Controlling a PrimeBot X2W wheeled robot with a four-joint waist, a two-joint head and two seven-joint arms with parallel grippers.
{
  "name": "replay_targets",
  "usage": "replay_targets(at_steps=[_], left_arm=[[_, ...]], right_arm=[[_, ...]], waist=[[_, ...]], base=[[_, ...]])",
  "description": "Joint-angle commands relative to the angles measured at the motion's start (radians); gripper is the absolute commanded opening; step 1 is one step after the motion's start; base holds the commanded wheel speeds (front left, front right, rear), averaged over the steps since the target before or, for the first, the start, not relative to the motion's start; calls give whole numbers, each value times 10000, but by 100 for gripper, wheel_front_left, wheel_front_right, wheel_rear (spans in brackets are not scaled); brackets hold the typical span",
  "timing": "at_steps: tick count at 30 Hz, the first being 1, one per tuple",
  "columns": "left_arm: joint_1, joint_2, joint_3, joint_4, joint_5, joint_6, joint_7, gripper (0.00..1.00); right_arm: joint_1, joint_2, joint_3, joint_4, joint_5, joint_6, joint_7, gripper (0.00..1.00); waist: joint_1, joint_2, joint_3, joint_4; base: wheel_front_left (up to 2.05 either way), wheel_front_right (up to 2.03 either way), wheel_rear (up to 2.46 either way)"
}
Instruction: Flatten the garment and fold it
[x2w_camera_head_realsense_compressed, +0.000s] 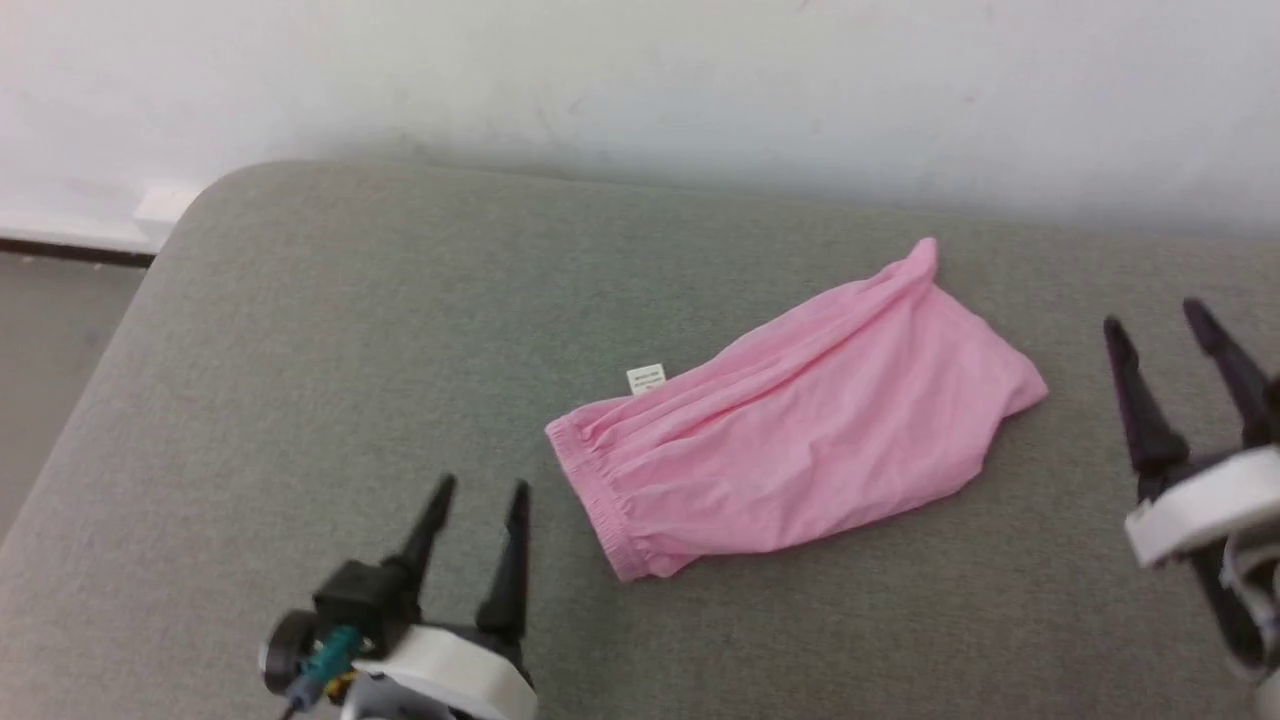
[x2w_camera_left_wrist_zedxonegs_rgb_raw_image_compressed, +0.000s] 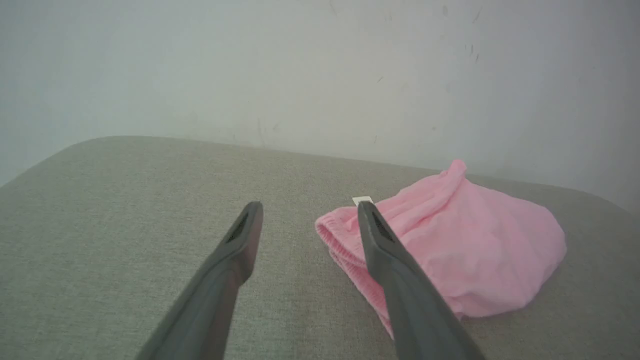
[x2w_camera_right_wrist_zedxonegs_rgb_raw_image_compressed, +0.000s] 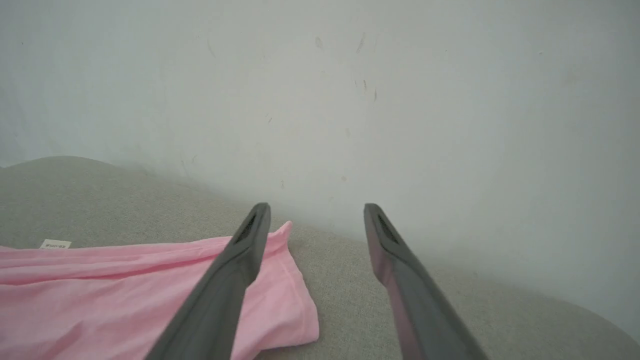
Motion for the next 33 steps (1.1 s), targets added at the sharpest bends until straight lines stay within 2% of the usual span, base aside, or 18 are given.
replay_targets(at_steps=[1, 6, 10, 24, 28, 29, 30, 31, 33], left_arm=[[135, -77, -157, 107, -101, -156, 127, 100], [118, -316, -680, 457, -365, -422, 1011, 100], [-117, -498, -827, 743, -542, -362, 1698, 100], [-633, -655, -789, 2056, -569, 416, 2826, 100], [-773, -674, -879, 2455, -578, 389, 2966, 100], [-790, -668, -937, 2598, -598, 343, 3098, 82], [-807, -645, -1019, 2739, -595, 283, 3241, 29], [-818, -640, -1083, 2843, -624, 195, 3335, 0], [-836, -690, -1118, 2942, -736, 37, 3310, 0]], right_arm=[[604, 446, -427, -463, -304, -21, -47, 100], [2276, 1949, -1725, -2039, -1120, -21, -11, 100], [2806, 2561, -2010, -2850, -1415, -21, 256, 100], [2748, 2755, -2182, -3596, -1443, -21, 684, 100], [2736, 2731, -2188, -3575, -1448, -21, 747, 100], [2727, 2714, -2174, -3562, -1452, -21, 769, 100], [2718, 2679, -2134, -3541, -1465, -21, 809, 100], [2707, 2631, -2074, -3522, -1480, -21, 849, 100], [2692, 2515, -2004, -3484, -1515, -21, 941, 100]], waist=[[2, 0, -181, -301], [2, 0, 26, -535], [2, 0, 273, -802], [2, 0, 1008, -1343], [2, 0, 1174, -1333], [2, 0, 1195, -1319], [2, 0, 1202, -1301], [2, 0, 1195, -1278], [2, 0, 1118, -1178]], base=[[0, 0, 0], [0, 0, 0], [0, 0, 0], [0, 0, 0], [0, 0, 0], [0, 0, 0], [0, 0, 0], [0, 0, 0], [0, 0, 0]])
